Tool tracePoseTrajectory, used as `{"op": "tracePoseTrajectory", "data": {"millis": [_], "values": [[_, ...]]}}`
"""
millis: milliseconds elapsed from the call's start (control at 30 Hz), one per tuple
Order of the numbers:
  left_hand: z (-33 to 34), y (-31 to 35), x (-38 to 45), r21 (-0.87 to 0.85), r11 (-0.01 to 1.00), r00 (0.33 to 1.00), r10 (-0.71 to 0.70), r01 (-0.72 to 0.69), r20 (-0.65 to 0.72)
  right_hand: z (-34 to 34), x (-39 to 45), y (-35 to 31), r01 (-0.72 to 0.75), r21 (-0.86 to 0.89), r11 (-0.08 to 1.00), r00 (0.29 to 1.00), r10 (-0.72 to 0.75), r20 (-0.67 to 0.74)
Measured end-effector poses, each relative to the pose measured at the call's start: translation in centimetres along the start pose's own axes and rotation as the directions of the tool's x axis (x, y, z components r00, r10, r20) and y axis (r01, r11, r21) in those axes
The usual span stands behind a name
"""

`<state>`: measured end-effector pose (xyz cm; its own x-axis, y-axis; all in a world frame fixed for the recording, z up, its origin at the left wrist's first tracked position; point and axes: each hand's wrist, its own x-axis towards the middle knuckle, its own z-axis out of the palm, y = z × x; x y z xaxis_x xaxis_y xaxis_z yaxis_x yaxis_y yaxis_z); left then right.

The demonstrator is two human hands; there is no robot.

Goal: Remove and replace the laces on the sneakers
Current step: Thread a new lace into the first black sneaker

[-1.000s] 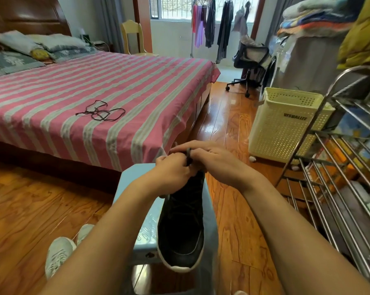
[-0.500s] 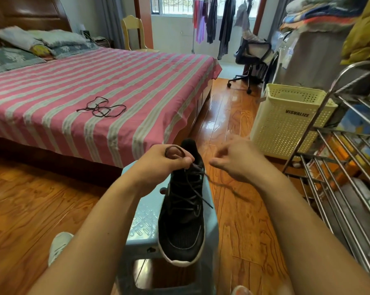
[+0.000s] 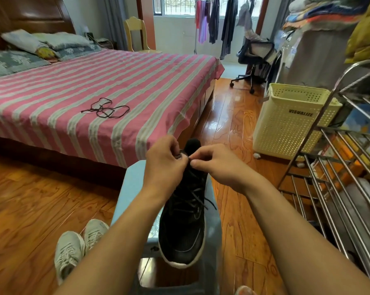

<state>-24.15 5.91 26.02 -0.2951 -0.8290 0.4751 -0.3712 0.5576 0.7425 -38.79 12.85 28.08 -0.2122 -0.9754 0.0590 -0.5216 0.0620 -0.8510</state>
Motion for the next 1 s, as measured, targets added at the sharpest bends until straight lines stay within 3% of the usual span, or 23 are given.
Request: {"op": "tracePoseTrajectory", "data": {"millis": [67, 200, 233, 300, 367, 433, 500, 567, 633, 733, 867, 933, 1000], "values": [[0.7, -0.2, -0.2, 0.060, 0.988, 0.987, 0.143, -0.139, -0.067, -0.4, 0.1, 0.1, -0.007, 0.055, 0.998, 1.000, 0.007, -0.005], [0.1, -1.0, 0.4, 0.142, 0.961, 0.971, 0.236, -0.239, 0.036, -0.5, 0.7, 0.6, 0.054, 0.169, 0.984, 0.998, -0.056, 0.010], [-0.4, -1.1, 0.6, 0.205, 0.945, 0.967, 0.245, -0.255, 0.076, -0.6, 0.9, 1.0, 0.113, 0.100, 0.989, 0.994, -0.111, -0.022], [-1.8, -1.6, 0.5, 0.274, 0.930, 0.959, 0.194, -0.247, 0.205, -1.2, 1.4, 2.4, 0.237, -0.250, 0.939, 0.955, -0.272, -0.118], [-3.3, -2.7, 0.1, 0.216, 0.967, 0.939, 0.053, -0.133, 0.340, -1.9, 1.5, 3.9, 0.207, -0.586, 0.784, 0.931, -0.342, -0.128], [-4.3, -3.0, -1.0, 0.181, 0.984, 0.883, -0.090, 0.006, 0.461, -1.8, 1.1, 4.7, 0.167, -0.694, 0.700, 0.933, -0.341, -0.119], [-4.6, -2.7, -1.9, 0.191, 0.977, 0.866, -0.178, 0.098, 0.466, -1.6, 1.3, 4.9, 0.167, -0.615, 0.771, 0.932, -0.326, -0.156], [-4.5, -2.0, -2.7, 0.217, 0.958, 0.900, -0.254, 0.185, 0.355, -1.8, 1.5, 4.7, 0.148, -0.470, 0.870, 0.944, -0.266, -0.194], [-4.2, -0.8, -4.3, 0.212, 0.942, 0.915, -0.310, 0.259, 0.258, -2.1, 1.6, 5.5, 0.105, -0.448, 0.888, 0.967, -0.196, -0.162], [-2.5, 1.6, -8.1, 0.306, 0.938, 0.908, -0.266, 0.165, 0.323, -1.3, 2.1, 6.2, 0.094, -0.449, 0.889, 0.988, -0.140, -0.069], [-0.7, 1.2, -10.4, 0.552, 0.833, 0.856, -0.254, -0.043, 0.450, 0.1, 3.5, 6.4, 0.174, -0.520, 0.836, 0.982, -0.189, 0.025], [-2.8, -0.7, -9.1, 0.589, 0.807, 0.842, -0.287, -0.045, 0.457, -0.6, 3.0, 6.0, 0.190, -0.598, 0.778, 0.980, -0.187, 0.068], [-6.3, -3.3, -7.3, 0.683, 0.730, 0.863, -0.331, -0.022, 0.382, -1.4, 1.2, 5.2, 0.256, -0.682, 0.685, 0.966, -0.208, 0.154]]}}
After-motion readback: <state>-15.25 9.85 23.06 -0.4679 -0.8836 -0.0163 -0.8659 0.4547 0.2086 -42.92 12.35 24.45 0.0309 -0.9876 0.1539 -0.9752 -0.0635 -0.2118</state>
